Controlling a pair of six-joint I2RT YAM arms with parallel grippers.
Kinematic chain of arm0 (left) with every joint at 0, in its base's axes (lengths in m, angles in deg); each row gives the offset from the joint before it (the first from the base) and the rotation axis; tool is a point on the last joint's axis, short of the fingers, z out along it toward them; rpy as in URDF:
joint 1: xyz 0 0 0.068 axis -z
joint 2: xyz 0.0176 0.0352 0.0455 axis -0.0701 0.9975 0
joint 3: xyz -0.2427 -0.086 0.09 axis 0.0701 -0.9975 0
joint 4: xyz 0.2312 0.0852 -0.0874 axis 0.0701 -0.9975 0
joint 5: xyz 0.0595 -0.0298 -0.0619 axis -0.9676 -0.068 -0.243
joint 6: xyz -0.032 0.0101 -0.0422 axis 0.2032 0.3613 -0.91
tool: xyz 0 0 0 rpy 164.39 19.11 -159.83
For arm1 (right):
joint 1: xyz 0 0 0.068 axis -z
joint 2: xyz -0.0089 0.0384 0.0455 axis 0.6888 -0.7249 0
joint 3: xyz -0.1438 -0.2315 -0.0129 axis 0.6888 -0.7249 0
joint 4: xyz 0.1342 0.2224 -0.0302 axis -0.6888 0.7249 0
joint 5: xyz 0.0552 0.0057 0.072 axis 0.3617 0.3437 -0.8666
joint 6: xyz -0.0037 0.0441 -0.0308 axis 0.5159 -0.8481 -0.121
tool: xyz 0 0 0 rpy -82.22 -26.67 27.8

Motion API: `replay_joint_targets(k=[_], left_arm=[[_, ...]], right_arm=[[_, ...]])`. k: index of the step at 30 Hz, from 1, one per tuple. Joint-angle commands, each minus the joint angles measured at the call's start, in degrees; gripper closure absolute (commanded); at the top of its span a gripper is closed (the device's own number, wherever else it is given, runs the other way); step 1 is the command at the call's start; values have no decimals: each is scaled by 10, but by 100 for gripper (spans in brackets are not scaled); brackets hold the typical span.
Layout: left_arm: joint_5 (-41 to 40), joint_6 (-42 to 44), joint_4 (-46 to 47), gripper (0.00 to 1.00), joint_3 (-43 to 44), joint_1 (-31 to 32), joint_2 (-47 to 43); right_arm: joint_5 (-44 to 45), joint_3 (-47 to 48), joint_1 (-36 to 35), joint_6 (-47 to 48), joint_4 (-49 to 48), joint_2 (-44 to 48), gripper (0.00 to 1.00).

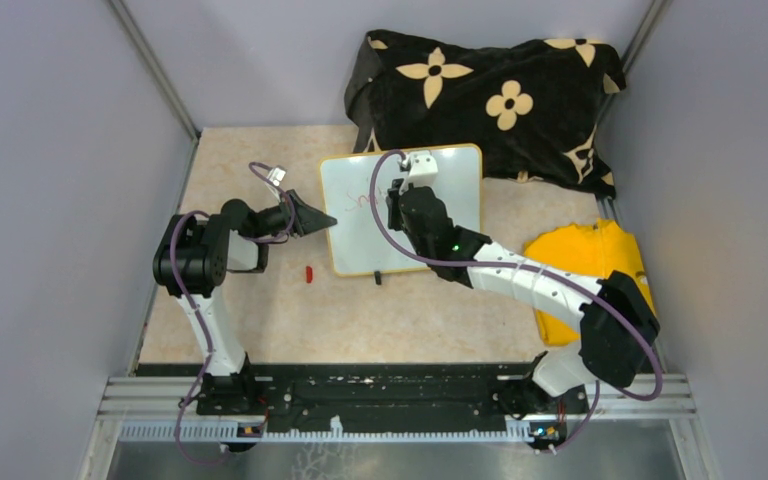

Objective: Write a sentence on the whiteboard

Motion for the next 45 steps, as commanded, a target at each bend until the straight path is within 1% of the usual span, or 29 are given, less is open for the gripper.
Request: replay_joint_targets(k=[1,16,20,25,29,32,34,40,45], left_arm=[[2,-9,139,100,3,1,11],[2,-9,139,100,3,1,11],[2,-9,138,100,2,0,11],[2,-9,138,100,2,1,11],[3,-9,139,100,2,1,11],[2,-10,138,92,2,1,11],[2,-10,139,91,2,0,11],[3,-10,139,100,3,0,11],[3,-10,139,100,4,0,13]], right_arm=[[2,-4,7,-9,-3,10,100],[-2,-26,6,-16,9,25,100],[-11,-24,6,-23,7,45,100],[-36,-26,6,-24,-19,85,100],[-29,-13,7,-13,-24,92,100],[-17,-4,7,1,-29,84,100],[-14,3,10,4,-31,76,100],[-7,19,15,9,-45,54,100],[-7,27,20,13,-53,39,100]])
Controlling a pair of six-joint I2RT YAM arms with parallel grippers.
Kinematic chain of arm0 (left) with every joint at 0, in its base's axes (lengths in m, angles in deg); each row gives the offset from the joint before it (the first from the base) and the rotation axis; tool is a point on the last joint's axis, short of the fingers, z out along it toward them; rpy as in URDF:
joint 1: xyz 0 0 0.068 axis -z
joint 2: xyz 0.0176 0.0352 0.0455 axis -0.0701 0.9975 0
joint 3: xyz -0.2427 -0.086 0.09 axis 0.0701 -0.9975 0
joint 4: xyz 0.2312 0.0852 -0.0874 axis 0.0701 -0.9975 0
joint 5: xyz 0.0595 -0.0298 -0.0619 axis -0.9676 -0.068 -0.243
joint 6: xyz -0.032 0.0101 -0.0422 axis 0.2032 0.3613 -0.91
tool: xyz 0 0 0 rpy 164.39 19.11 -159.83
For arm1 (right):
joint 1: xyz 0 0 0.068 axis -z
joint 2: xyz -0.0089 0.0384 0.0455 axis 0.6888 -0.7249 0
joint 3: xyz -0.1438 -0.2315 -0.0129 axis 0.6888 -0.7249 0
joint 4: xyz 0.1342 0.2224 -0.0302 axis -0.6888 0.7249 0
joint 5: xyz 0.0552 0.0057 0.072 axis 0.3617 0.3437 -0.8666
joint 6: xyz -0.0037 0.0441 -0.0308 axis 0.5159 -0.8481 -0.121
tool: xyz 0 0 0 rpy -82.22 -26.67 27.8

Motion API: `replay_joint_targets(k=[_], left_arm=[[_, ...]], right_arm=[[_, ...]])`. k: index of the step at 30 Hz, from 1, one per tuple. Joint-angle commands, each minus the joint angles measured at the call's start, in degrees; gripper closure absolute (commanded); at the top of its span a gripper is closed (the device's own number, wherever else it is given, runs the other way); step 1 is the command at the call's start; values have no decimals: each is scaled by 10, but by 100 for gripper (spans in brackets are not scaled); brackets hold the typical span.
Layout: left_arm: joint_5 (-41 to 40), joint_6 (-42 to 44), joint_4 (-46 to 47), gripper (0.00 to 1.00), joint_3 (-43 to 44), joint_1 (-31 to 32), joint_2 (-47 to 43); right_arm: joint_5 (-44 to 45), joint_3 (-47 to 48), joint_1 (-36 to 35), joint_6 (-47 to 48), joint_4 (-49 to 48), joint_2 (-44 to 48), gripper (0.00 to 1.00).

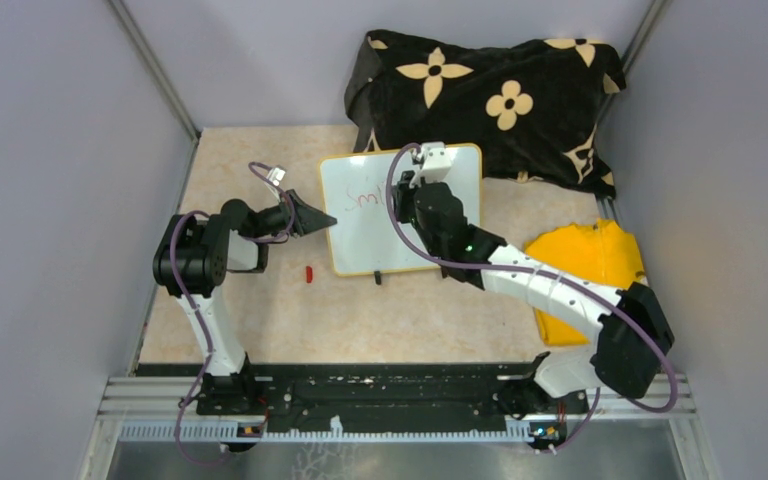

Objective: Write a sentence on the whiteboard

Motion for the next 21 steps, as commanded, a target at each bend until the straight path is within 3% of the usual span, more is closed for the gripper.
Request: replay_joint_targets(k=[1,21], left_arm=[[6,-11,138,100,3,0,13],[7,-10,138,100,3,0,13]], right_arm=[[11,40,12,9,-34,-14,100],[5,28,29,-5,-19,-38,100]])
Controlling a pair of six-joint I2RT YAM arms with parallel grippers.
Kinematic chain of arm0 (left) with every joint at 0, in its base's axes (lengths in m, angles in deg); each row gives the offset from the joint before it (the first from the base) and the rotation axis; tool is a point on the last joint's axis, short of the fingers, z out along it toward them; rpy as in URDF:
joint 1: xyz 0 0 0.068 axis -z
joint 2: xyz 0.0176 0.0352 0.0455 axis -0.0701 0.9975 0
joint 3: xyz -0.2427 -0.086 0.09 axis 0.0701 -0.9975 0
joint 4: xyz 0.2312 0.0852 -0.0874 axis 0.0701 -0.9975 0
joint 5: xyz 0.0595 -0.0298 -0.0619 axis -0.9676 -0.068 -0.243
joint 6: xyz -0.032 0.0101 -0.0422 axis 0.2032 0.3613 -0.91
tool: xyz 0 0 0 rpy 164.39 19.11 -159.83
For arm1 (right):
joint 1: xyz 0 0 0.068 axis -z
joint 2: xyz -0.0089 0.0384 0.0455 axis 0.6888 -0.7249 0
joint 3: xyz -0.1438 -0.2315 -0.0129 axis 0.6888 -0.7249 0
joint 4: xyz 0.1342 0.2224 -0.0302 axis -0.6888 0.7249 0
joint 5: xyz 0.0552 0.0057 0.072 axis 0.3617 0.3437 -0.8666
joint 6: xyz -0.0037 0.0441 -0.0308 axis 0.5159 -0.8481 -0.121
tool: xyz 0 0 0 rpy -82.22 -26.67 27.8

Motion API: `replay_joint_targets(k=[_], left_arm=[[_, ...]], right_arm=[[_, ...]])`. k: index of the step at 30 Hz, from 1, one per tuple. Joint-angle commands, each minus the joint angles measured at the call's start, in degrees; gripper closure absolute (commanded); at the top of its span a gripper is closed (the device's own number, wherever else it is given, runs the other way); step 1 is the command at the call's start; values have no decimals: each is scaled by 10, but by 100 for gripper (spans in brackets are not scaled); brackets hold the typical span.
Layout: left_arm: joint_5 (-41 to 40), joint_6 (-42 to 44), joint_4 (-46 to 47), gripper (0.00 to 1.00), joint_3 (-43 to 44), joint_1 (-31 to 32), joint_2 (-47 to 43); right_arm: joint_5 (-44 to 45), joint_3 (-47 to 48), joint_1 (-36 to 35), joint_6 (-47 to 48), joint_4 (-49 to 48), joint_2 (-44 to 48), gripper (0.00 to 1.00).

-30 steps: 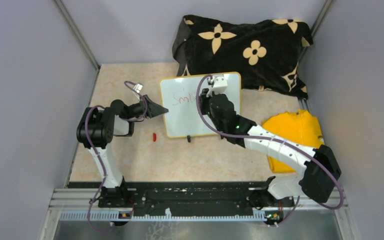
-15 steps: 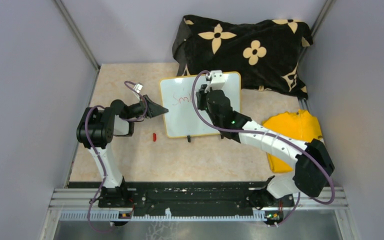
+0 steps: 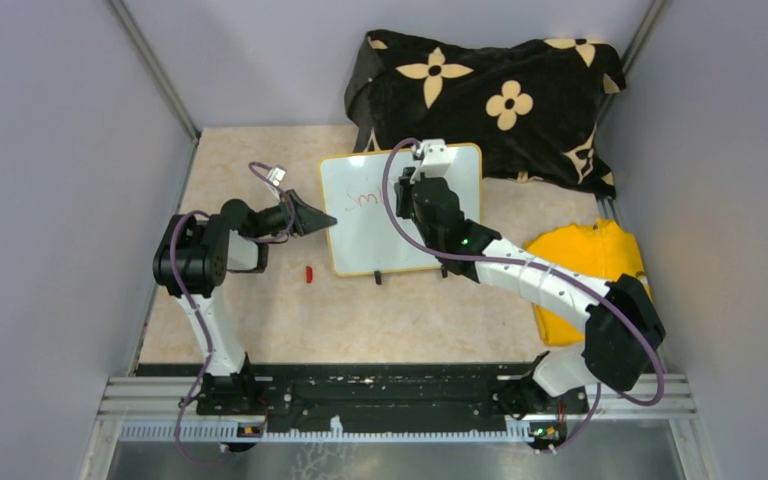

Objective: Write a sentence on the whiteboard

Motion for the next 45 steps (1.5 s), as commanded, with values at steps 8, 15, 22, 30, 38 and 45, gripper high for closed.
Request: replay_joint_targets(k=[8,15,22,30,38,45], left_arm=[[6,-11,139,100,4,0,13],[5,-11,139,100,3,0,11],[5,-11,139,100,3,0,11],[4,-11,139,100,2,0,12],[5,-11,139,100,2,0,13],[6,-11,139,100,2,2,14]], right_arm=[[-2,-5,5,-20,2,9,100],[-4,-29,5,-29,9,25,100],[-11,-52,5,-40,15,41,100],[-10,-60,4,-43,27,59,100],[-41,-70,5,-43,18,110,100],[-35,-57,5,-34,6,100,100]])
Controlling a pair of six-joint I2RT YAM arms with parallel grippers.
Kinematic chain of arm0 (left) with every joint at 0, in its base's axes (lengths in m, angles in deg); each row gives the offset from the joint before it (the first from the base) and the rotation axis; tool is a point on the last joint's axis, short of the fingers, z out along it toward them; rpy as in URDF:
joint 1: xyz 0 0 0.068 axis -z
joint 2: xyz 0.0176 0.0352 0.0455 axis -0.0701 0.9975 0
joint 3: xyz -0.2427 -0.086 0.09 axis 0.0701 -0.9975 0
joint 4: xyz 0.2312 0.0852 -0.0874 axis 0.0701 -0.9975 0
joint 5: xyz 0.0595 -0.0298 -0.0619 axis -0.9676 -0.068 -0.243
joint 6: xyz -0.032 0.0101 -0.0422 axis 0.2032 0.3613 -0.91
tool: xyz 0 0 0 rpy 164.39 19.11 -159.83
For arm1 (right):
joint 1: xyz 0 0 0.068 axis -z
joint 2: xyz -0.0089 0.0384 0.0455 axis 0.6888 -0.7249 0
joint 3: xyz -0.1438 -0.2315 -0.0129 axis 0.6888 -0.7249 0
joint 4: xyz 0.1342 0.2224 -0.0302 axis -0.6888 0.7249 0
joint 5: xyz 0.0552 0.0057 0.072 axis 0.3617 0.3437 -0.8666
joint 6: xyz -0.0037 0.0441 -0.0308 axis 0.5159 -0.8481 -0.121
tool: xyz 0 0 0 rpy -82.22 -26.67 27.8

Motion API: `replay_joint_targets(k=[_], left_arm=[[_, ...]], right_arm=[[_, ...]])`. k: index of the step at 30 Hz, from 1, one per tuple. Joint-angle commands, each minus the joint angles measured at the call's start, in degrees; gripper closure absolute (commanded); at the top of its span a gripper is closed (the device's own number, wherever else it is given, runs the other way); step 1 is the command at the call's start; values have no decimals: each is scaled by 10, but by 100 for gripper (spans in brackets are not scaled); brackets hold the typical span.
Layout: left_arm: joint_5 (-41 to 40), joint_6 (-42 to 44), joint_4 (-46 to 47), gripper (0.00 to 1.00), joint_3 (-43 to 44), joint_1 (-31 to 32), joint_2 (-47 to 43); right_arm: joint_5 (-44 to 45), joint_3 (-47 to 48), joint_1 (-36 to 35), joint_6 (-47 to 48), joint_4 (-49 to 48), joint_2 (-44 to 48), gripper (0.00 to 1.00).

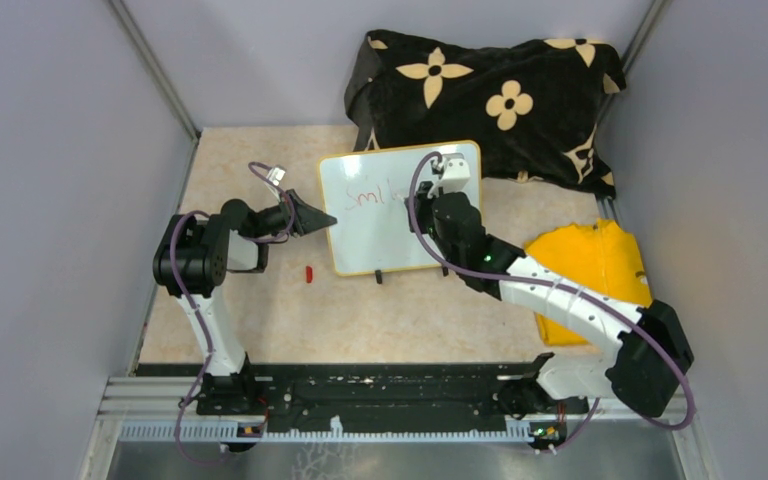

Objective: Write a sentence on the whiteboard

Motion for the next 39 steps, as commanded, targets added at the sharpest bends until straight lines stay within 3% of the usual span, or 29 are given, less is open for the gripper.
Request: replay_joint_targets(k=[1,18,39], left_arm=[[8,-10,139,100,2,2,13],[11,-11,139,100,3,3,14],[11,-10,138,100,3,3,15]], right_arm=[[0,19,5,5,-30,-1,100],[45,15,10,3,-69,-43,100],[53,4,37,-12,-39,-43,100]])
